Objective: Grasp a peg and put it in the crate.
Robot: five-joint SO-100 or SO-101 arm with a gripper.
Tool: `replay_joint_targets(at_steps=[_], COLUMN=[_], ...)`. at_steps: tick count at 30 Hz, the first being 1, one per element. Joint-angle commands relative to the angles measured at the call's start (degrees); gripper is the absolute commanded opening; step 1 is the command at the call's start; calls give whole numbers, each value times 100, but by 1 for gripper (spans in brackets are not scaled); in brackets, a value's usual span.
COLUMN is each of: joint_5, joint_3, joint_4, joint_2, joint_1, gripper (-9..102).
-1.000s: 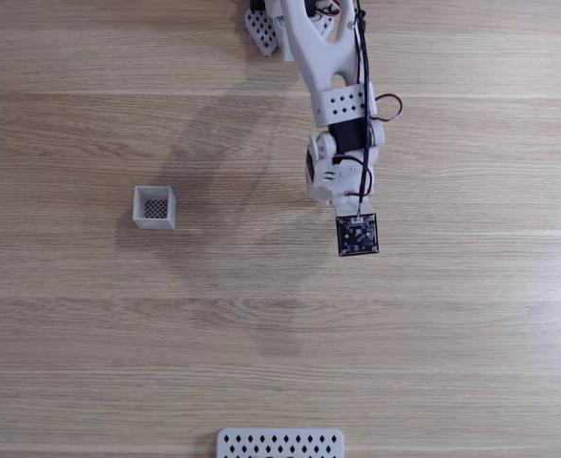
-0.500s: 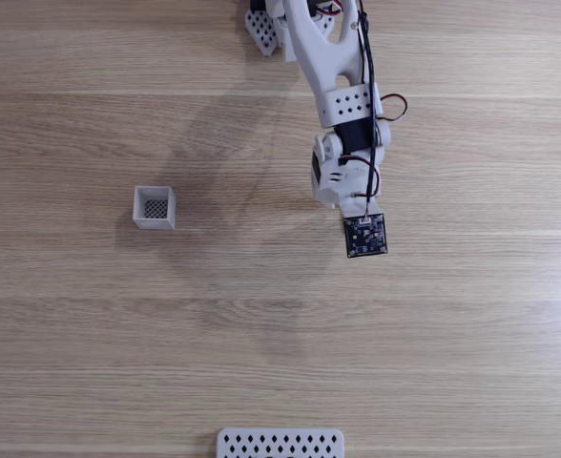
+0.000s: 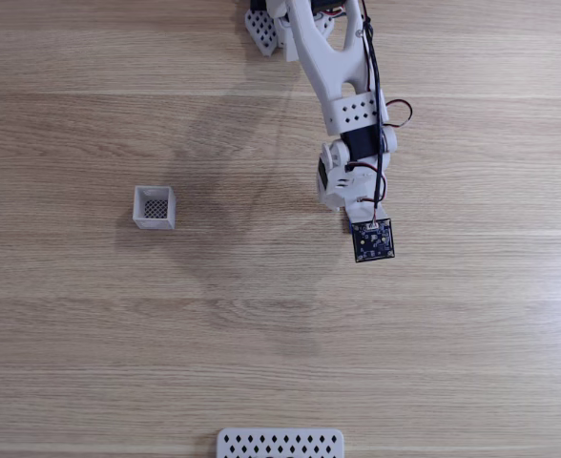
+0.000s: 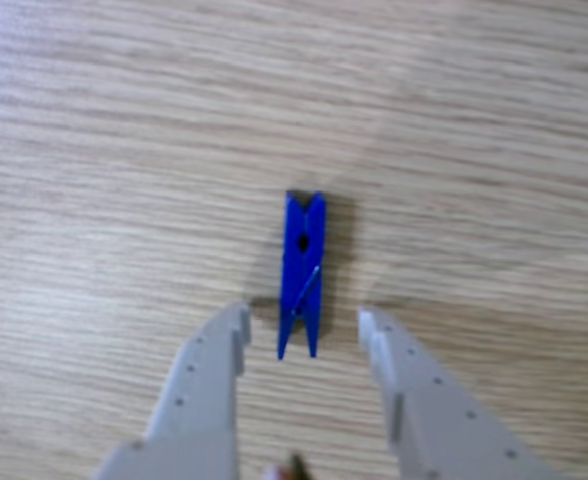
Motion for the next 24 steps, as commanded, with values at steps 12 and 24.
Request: replay_joint_targets(at_steps=[12, 24], joint_5=[79, -26], joint_3=[-439, 501], joint_4=[-70, -2883], joint_2=[-132, 1591], joint_1=[9, 791], gripper=[-3, -1])
